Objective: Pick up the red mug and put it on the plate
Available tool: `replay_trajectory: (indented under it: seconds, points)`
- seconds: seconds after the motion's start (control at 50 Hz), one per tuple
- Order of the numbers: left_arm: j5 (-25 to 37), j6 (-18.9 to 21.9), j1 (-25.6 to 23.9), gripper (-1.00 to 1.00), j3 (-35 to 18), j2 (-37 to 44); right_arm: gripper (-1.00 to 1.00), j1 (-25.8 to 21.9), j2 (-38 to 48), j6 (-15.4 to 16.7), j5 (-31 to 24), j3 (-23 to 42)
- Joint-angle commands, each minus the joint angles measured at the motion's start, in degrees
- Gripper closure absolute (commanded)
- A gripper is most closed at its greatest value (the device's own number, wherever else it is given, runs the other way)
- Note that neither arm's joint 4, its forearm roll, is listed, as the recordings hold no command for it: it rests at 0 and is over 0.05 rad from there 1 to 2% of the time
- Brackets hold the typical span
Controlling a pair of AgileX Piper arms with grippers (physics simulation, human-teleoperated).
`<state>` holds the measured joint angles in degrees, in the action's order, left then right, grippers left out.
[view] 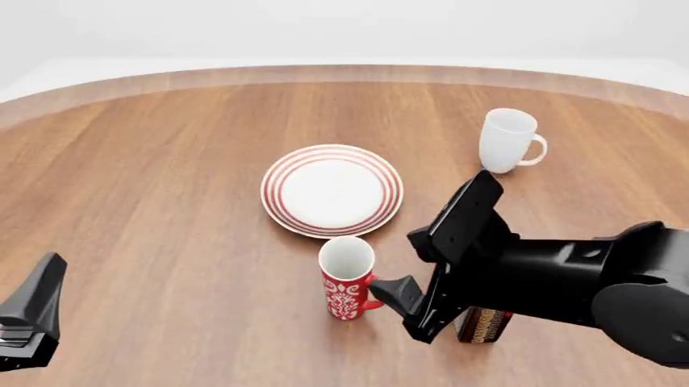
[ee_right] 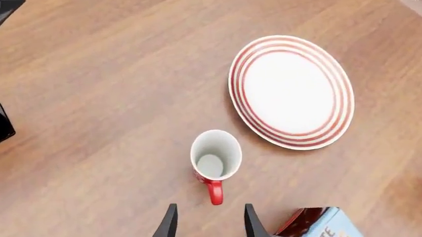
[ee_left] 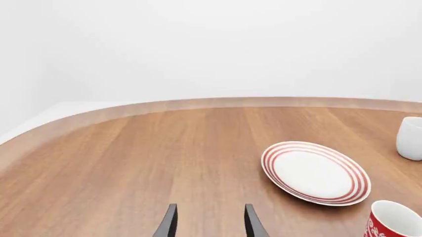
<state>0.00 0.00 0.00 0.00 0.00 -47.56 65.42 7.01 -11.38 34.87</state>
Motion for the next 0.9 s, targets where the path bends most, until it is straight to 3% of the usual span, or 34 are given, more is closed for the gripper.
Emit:
replay_trajectory:
  seconds: [0.02, 0.9]
  points:
    - [0.00, 0.00, 0.00, -1.00, 0.00, 0.00, -1.00, -0.18, 3.26, -0.81, 2.55, -0.45]
    - [0.00, 0.00, 0.00, -1.00, 0.00, 0.00, -1.00, 1.82, 11.87, -1.11, 9.63, -1.91]
